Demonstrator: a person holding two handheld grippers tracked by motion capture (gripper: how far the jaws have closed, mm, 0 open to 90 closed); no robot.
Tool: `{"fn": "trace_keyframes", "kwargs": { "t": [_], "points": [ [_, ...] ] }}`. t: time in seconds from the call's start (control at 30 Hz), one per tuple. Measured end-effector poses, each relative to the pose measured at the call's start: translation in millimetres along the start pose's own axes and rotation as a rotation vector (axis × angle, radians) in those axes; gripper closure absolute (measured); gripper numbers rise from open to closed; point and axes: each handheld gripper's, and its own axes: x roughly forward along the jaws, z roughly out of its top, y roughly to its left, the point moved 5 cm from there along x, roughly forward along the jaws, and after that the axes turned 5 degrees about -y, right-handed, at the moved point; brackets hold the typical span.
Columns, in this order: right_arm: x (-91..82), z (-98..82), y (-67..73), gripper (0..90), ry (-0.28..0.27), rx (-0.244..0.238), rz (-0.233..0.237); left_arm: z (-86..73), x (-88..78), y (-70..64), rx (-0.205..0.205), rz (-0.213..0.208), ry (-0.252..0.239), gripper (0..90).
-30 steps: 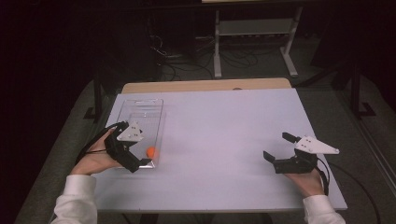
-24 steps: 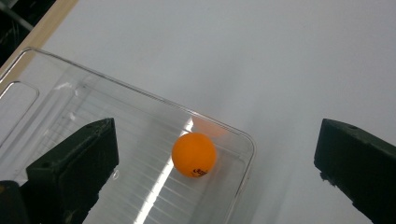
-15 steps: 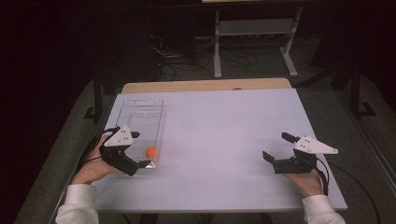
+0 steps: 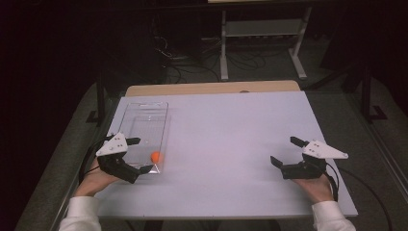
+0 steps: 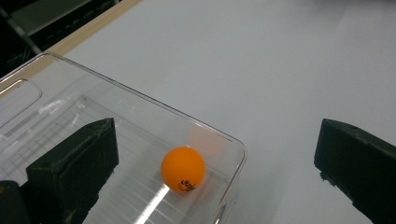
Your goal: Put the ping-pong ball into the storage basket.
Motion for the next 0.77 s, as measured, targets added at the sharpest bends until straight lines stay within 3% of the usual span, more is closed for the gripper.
{"fn": "trace_keyframes", "kwargs": {
  "t": [0.17, 0.27, 0.3, 0.43, 0.57, 0.77],
  "points": [
    [-0.3, 0.3, -0.3, 0.0, -0.002, -0.002, 0.000, -5.0, -3.7, -1.6, -0.023, -0.001, -0.054, 0.0],
    [0.0, 0.1, -0.2, 0.0, 0.000, -0.001, 0.000, -8.1, -5.6, -1.0, -0.033, 0.002, -0.067, 0.0],
    [0.2, 0.0, 0.0, 0.0, 0.001, -0.003, 0.001, -11.2, -7.0, -0.5, -0.055, -0.001, -0.083, 0.0],
    [0.3, -0.1, -0.1, 0.0, 0.002, -0.002, 0.002, -13.9, -7.9, 1.1, -0.061, 0.011, -0.099, 0.0],
    [0.8, -0.3, -0.1, 0.0, 0.002, -0.003, 0.003, -12.5, -9.8, 0.7, -0.079, 0.006, -0.153, 0.0],
    [0.0, -0.4, 0.0, 0.0, 0.004, 0.001, 0.000, -14.0, -9.7, -2.2, -0.081, 0.019, -0.160, 0.0]
  ]
}}
